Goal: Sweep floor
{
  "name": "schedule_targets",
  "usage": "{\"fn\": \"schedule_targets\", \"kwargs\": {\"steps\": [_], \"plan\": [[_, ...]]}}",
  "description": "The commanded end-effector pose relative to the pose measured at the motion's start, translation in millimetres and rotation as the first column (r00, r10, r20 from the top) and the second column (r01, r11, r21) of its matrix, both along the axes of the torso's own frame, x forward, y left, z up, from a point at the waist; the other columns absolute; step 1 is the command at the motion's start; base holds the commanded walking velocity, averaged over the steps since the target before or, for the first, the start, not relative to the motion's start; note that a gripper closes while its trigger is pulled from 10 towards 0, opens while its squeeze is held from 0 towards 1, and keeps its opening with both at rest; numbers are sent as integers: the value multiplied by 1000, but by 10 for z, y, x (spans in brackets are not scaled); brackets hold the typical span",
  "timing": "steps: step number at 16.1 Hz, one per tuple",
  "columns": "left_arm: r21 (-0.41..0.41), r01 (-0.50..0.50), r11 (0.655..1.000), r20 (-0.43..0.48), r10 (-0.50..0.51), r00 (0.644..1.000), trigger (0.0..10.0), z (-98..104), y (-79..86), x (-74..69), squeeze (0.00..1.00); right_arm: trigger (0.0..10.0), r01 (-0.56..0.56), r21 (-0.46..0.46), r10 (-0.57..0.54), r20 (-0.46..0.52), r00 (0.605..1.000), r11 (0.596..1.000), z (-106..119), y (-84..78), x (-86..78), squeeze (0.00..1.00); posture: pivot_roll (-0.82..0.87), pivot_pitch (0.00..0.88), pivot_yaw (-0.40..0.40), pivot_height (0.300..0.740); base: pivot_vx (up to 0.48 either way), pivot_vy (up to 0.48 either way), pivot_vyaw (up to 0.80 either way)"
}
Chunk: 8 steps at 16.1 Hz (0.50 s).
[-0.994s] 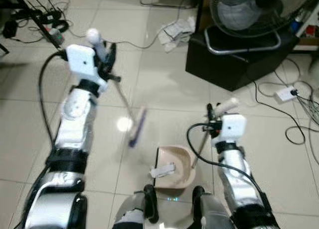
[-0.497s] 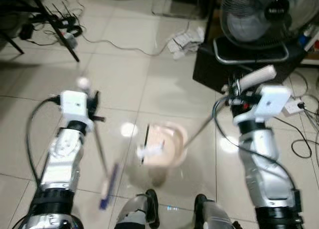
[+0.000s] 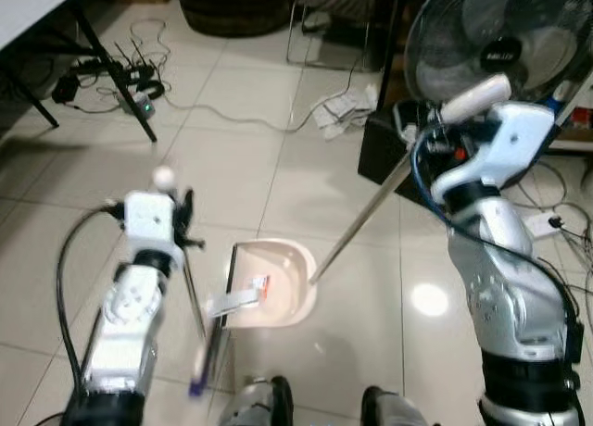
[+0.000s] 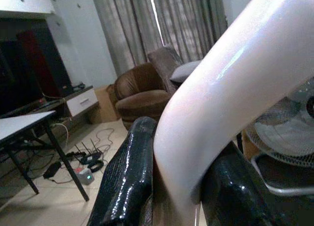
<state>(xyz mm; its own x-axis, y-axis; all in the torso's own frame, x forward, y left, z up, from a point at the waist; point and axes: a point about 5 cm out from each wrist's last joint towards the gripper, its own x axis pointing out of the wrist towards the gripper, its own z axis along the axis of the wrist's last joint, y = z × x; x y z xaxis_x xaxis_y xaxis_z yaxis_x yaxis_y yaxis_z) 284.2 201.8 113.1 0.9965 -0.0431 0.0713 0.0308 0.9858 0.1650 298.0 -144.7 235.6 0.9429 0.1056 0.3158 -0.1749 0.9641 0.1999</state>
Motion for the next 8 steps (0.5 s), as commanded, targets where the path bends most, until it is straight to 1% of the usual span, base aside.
{"fn": "schedule_targets", "kwargs": {"steps": [1, 4, 7, 8], "plan": [[30, -5, 1000, 28, 4, 1000, 10000, 65, -13, -50, 0, 10000, 13, 40, -15, 67, 998, 999, 220, -28, -50, 0, -1, 79, 111, 740, 0, -416, 0], [31, -5, 1000, 15, 5, 1000, 10000, 36, -26, -111, 0, 10000, 4, 77, -9, 64, 998, 997, 286, -10, -39, 0, 5, 70, 109, 740, 0, -416, 0], [27, -4, 1000, 14, 4, 1000, 10000, 48, -43, -99, 0, 10000, 20, 102, -25, 41, 999, 995, 263, -25, -27, 0, 6, 57, 113, 740, 0, -417, 0], [13, -1, 1000, 16, 1, 1000, 10000, 47, -50, -92, 0, 10000, 22, 103, -26, 39, 999, 994, 259, -26, -25, 0, 5, 53, 115, 740, 0, 0, 0]]}}
